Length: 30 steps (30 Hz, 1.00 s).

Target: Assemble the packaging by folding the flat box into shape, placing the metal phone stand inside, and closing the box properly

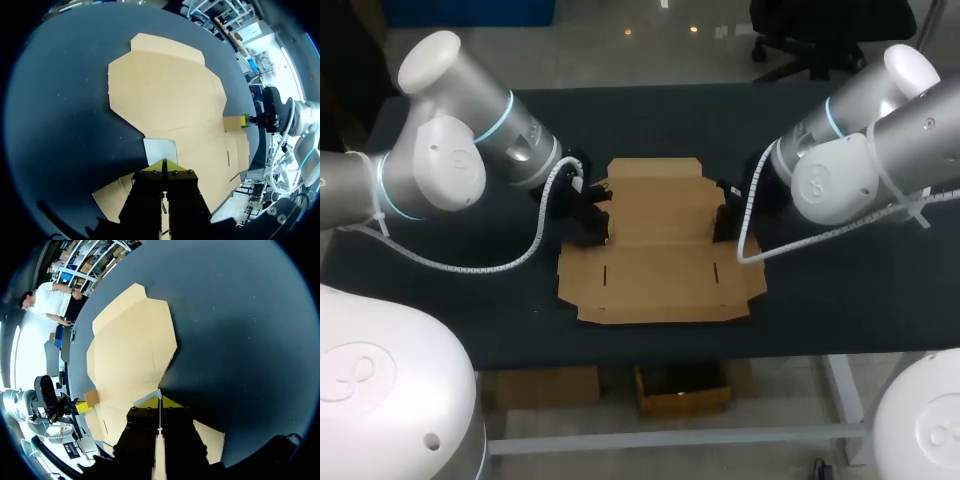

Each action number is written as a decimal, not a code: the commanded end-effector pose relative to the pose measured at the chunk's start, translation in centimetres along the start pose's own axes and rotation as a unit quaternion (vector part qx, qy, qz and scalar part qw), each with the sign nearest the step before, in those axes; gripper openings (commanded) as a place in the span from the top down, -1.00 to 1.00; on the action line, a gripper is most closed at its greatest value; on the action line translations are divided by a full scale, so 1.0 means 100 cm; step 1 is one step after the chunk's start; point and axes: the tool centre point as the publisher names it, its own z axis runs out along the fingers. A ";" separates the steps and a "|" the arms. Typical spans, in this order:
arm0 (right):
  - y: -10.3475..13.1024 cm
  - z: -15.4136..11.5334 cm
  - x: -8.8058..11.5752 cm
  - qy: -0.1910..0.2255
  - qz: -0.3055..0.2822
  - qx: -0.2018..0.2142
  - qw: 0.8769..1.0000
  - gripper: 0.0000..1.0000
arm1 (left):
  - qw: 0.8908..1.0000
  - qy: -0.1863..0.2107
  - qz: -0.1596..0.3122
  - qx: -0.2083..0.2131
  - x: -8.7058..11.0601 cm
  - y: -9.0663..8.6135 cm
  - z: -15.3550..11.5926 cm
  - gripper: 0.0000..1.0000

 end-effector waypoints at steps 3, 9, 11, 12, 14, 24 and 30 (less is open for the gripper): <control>0.006 -0.001 0.000 0.006 0.000 0.005 1.000 1.00 | 1.000 -0.001 0.003 -0.002 0.003 -0.001 -0.001 1.00; 0.008 0.001 0.003 0.008 0.000 0.006 1.000 1.00 | 1.000 -0.003 0.001 -0.005 0.002 0.000 0.000 1.00; 0.008 0.002 0.005 0.008 -0.001 0.007 1.000 1.00 | 1.000 -0.003 0.000 -0.006 0.001 0.000 0.001 1.00; 0.007 0.002 0.006 0.008 -0.002 0.007 1.000 1.00 | 1.000 -0.004 -0.001 -0.006 0.001 0.000 0.001 1.00; 0.006 0.001 0.008 0.004 -0.004 0.004 1.000 1.00 | 1.000 -0.004 -0.002 -0.006 0.001 0.000 0.001 1.00; 0.007 0.006 0.014 -0.018 -0.006 0.003 1.000 1.00 | 1.000 -0.002 0.000 -0.012 0.001 -0.003 0.006 1.00; 0.007 0.008 0.015 -0.022 -0.006 0.004 1.000 1.00 | 1.000 -0.003 -0.002 -0.014 0.000 -0.003 0.007 1.00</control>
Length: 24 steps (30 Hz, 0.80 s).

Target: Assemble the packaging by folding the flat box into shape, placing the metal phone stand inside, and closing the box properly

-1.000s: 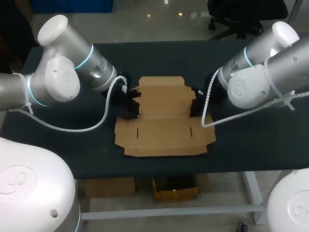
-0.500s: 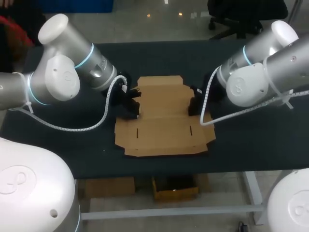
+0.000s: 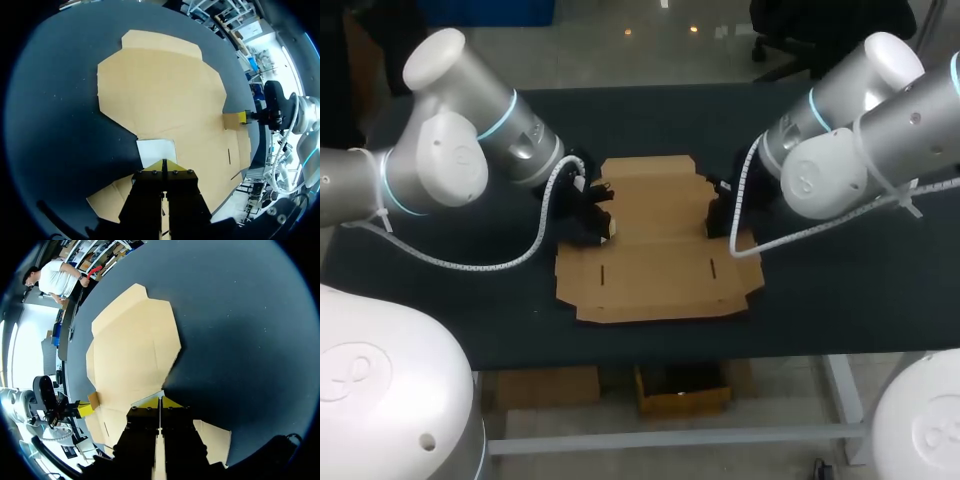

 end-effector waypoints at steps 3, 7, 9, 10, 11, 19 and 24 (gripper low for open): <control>0.001 0.004 0.003 -0.009 0.002 0.000 1.000 1.00 | 1.000 -0.004 -0.003 -0.004 0.000 -0.003 0.003 1.00; 0.000 0.004 0.004 -0.021 0.006 -0.006 1.000 1.00 | 1.000 -0.005 -0.005 -0.004 -0.001 -0.003 0.004 1.00; -0.001 0.003 0.005 -0.022 0.005 -0.007 1.000 1.00 | 1.000 -0.006 -0.006 -0.004 -0.001 -0.004 0.004 1.00; -0.001 0.003 0.005 -0.022 0.004 -0.008 1.000 1.00 | 1.000 -0.006 -0.006 -0.004 -0.001 -0.004 0.004 1.00; -0.001 0.002 0.005 -0.022 0.004 -0.009 1.000 1.00 | 1.000 -0.006 -0.007 -0.004 -0.001 -0.004 0.004 1.00; -0.001 -0.001 0.003 -0.021 0.005 -0.011 1.000 1.00 | 0.999 -0.024 -0.023 0.013 -0.007 -0.006 0.002 1.00; -0.001 0.000 0.003 -0.022 0.005 -0.010 1.000 1.00 | 0.999 -0.030 -0.022 0.010 -0.006 -0.008 0.009 1.00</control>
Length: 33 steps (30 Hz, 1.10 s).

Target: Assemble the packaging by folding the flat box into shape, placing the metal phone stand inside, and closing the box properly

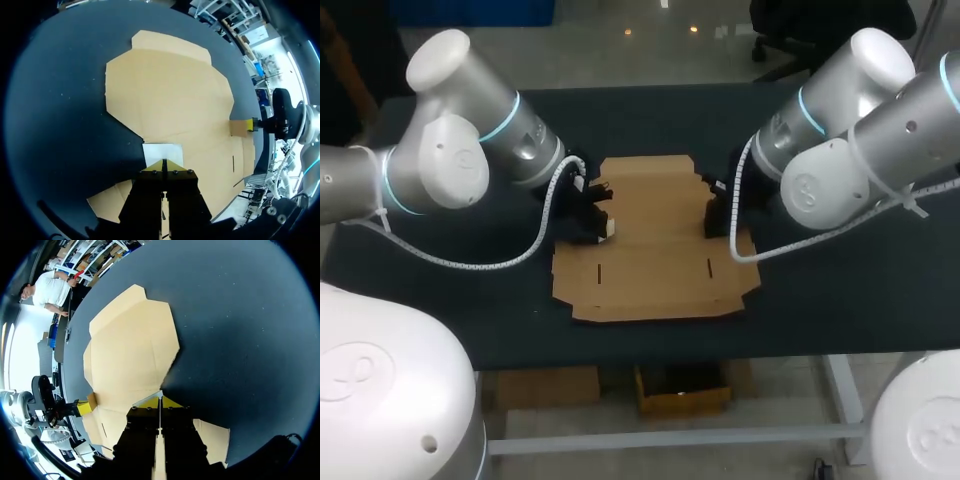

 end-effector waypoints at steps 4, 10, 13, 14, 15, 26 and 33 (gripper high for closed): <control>0.000 0.000 0.000 -0.002 0.002 -0.001 1.000 1.00 | 1.000 -0.012 -0.004 0.005 0.002 -0.004 0.007 1.00; 0.002 0.000 0.000 0.000 0.001 0.001 1.000 1.00 | 1.000 -0.012 -0.003 0.006 0.002 -0.005 0.009 1.00; 0.004 0.001 -0.001 0.001 0.001 0.003 1.000 1.00 | 1.000 -0.011 -0.002 0.006 0.003 -0.004 0.009 1.00; 0.005 0.001 -0.001 0.002 0.001 0.004 1.000 1.00 | 1.000 -0.011 -0.002 0.006 0.003 -0.003 0.009 1.00; 0.006 0.001 -0.001 0.003 0.000 0.004 1.000 1.00 | 1.000 -0.011 -0.002 0.007 0.003 -0.003 0.008 1.00; 0.008 0.002 0.002 0.006 -0.006 0.008 1.000 1.00 | 1.000 -0.017 -0.007 0.015 0.000 -0.001 0.005 1.00; 0.003 0.001 0.003 0.011 -0.011 0.008 1.000 1.00 | 1.000 -0.018 -0.005 0.009 0.003 -0.002 0.009 1.00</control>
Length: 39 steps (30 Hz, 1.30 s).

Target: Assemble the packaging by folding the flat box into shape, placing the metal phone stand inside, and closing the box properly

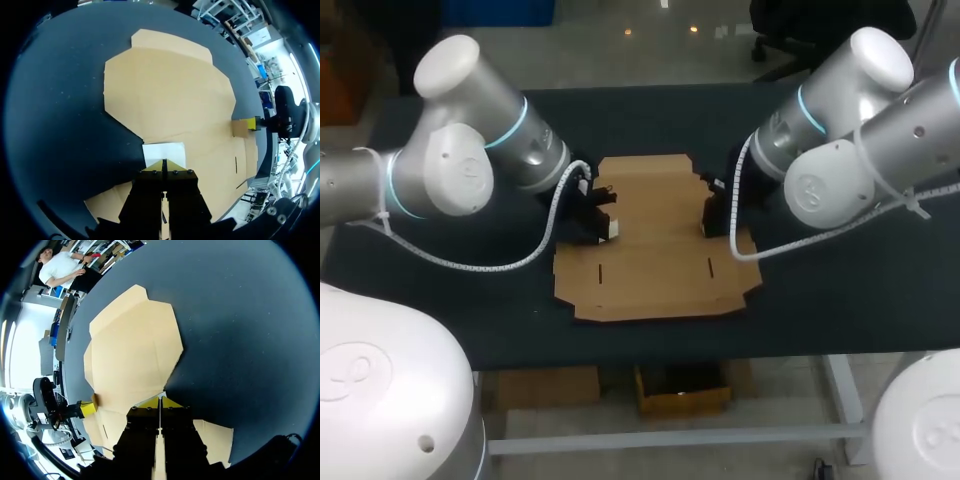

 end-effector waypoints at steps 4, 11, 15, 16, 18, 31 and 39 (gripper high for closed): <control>-0.002 -0.002 0.003 0.008 -0.012 0.009 1.000 1.00 | 1.000 -0.004 0.001 -0.004 0.004 -0.003 0.004 1.00; -0.003 0.002 0.004 0.015 -0.023 0.021 0.999 1.00 | 1.000 -0.003 0.001 -0.004 0.004 -0.002 0.004 1.00; -0.004 0.004 0.003 0.014 -0.023 0.025 0.999 1.00 | 1.000 -0.004 0.002 -0.004 0.005 -0.002 0.004 1.00; -0.004 0.004 0.002 0.014 -0.023 0.025 0.999 1.00 | 1.000 -0.004 0.002 -0.004 0.005 -0.002 0.004 1.00; -0.004 0.004 0.002 0.014 -0.023 0.026 0.999 1.00 | 1.000 -0.004 0.002 -0.004 0.005 -0.002 0.004 1.00; -0.008 0.011 0.007 0.016 -0.041 0.041 0.998 1.00 | 1.000 -0.006 0.001 -0.001 0.006 -0.002 0.005 1.00; -0.012 0.016 0.009 0.012 -0.050 0.052 0.997 1.00 | 1.000 -0.010 -0.001 0.002 0.006 -0.002 0.008 1.00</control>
